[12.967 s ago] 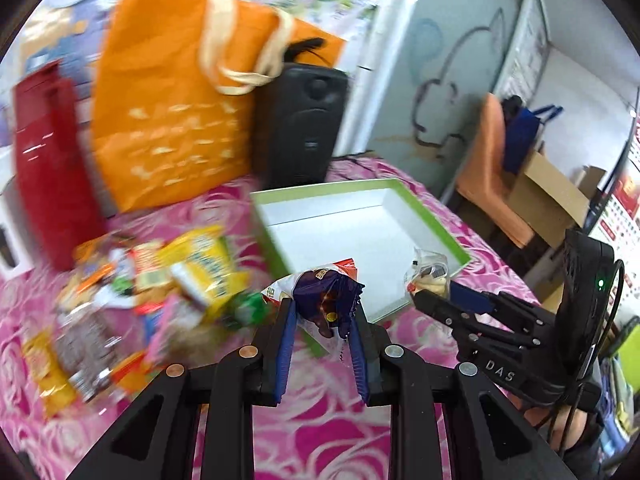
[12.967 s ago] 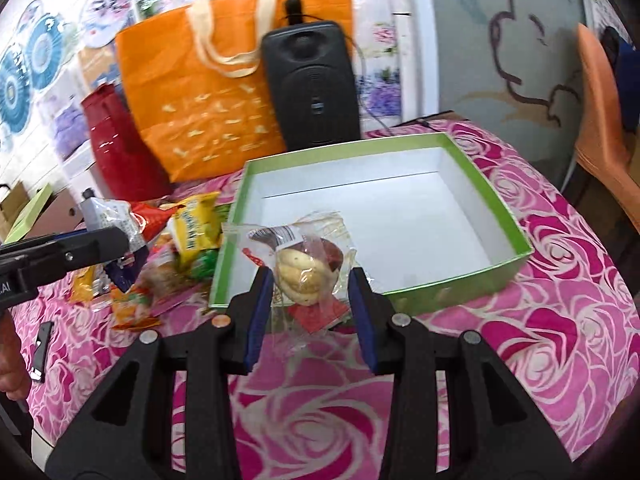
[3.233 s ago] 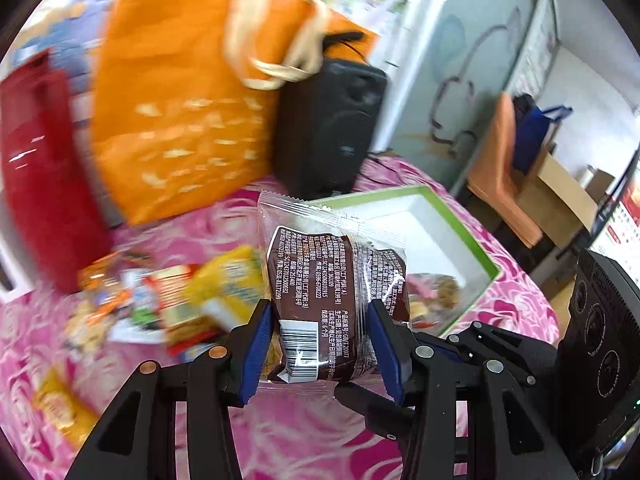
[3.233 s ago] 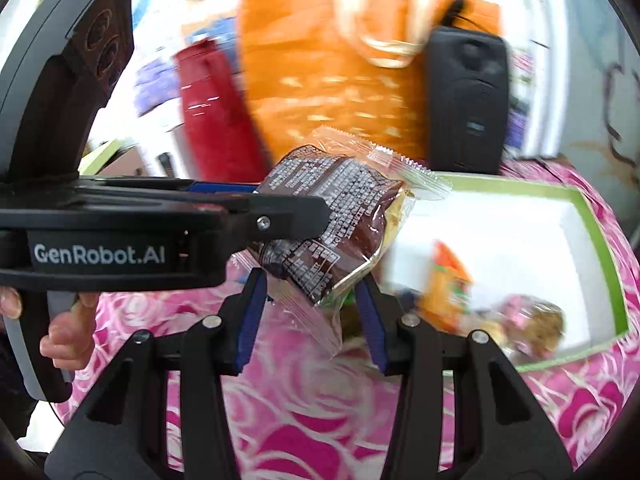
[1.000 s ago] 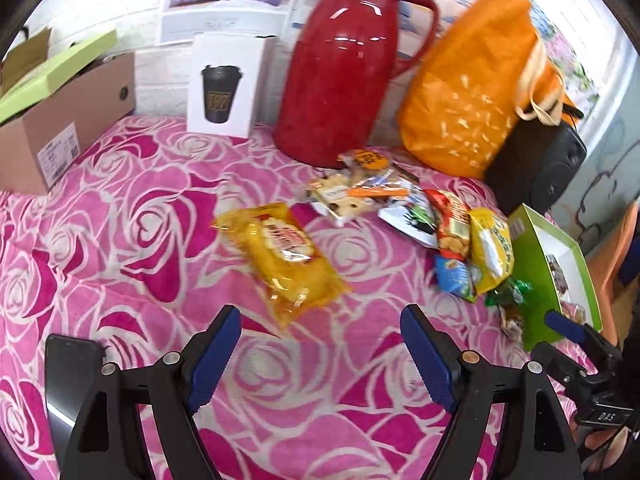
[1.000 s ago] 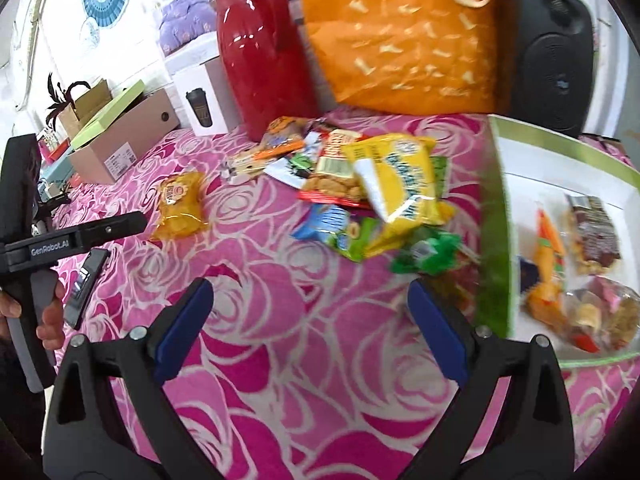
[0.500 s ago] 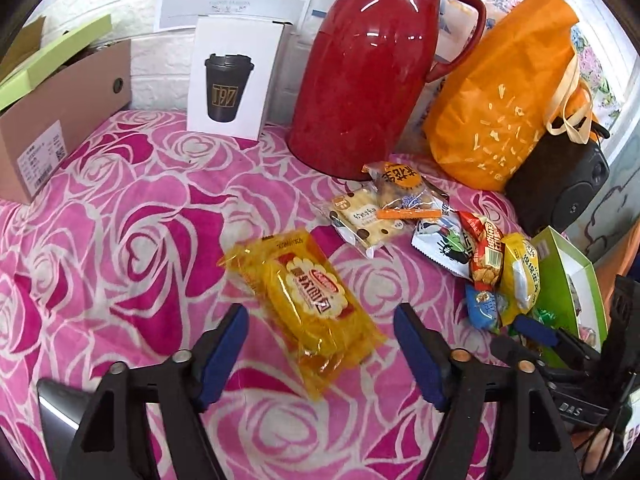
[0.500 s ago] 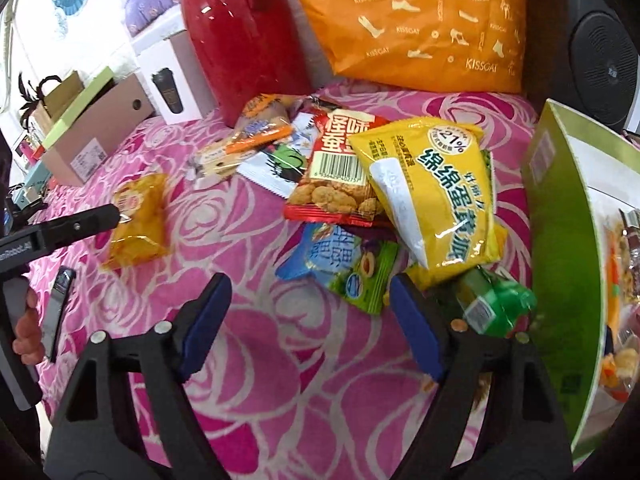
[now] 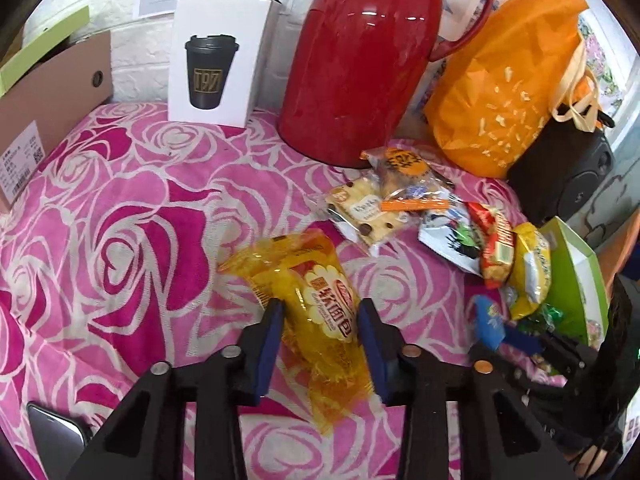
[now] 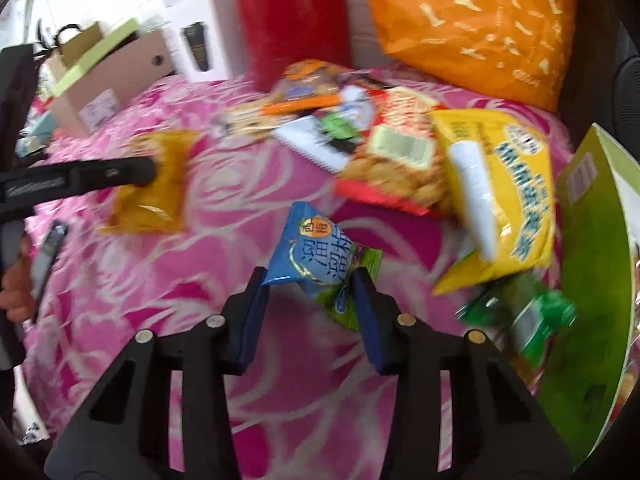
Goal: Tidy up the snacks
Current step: 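Grasp the yellow bread packet with the left tool while the right tool grasps the blue snack packet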
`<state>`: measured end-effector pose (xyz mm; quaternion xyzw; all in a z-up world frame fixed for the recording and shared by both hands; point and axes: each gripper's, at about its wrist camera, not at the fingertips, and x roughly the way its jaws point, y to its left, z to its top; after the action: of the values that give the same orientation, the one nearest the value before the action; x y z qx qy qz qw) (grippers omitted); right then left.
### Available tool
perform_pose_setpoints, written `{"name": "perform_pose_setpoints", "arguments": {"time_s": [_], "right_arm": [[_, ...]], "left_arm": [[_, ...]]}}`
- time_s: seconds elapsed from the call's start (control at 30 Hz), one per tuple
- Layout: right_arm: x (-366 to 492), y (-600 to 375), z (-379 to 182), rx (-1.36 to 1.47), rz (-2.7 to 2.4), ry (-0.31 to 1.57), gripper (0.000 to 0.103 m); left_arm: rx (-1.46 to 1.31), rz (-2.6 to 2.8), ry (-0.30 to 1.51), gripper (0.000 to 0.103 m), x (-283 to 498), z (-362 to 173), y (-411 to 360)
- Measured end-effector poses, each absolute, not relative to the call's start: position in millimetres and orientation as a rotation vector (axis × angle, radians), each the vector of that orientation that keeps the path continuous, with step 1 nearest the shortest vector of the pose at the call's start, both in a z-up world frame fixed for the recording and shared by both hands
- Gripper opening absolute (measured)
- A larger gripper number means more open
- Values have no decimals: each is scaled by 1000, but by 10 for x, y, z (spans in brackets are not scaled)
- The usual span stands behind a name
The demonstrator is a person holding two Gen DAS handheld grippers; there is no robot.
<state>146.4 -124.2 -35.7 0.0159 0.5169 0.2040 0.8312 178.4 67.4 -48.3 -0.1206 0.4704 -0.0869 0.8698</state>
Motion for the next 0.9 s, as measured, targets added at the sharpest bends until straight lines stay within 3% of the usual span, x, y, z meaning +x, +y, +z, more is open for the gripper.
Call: {"name": "perform_pose_setpoints", "arguments": {"time_s": [0.17,0.3,0.47,0.67,0.73,0.77,0.8,0.9], "right_arm": [[1216,-1117,-297,51,520,1103,46],[1132,-1041,-278,25,525,1092,58],[1159,-1036,-307,65,494,1091,60],[1131,-1006,-347,46,464,1086,60],[1118,-1002,-351,33,459,1080,44],[1116,-1005,-351,31,459,1077,43],[1112,-1021,-344,37,456,1075,34],[1061,-1119,-245,78,461,1050,29]], "left_arm": [[-226,-290,1014,32,1551,-431,506],[-158,-322,1022,33,1314,-438,362],[-145,-282,1006,49,1229,-454,390],[-175,-284,1019,52,1236,-508,431],[-152,-302,1022,50,1230,-519,370],[-147,-327,1029,36,1233,-534,333],[-154,-345,1030,36,1231,-537,310],[-173,-348,1036,33,1211,-473,274]]}}
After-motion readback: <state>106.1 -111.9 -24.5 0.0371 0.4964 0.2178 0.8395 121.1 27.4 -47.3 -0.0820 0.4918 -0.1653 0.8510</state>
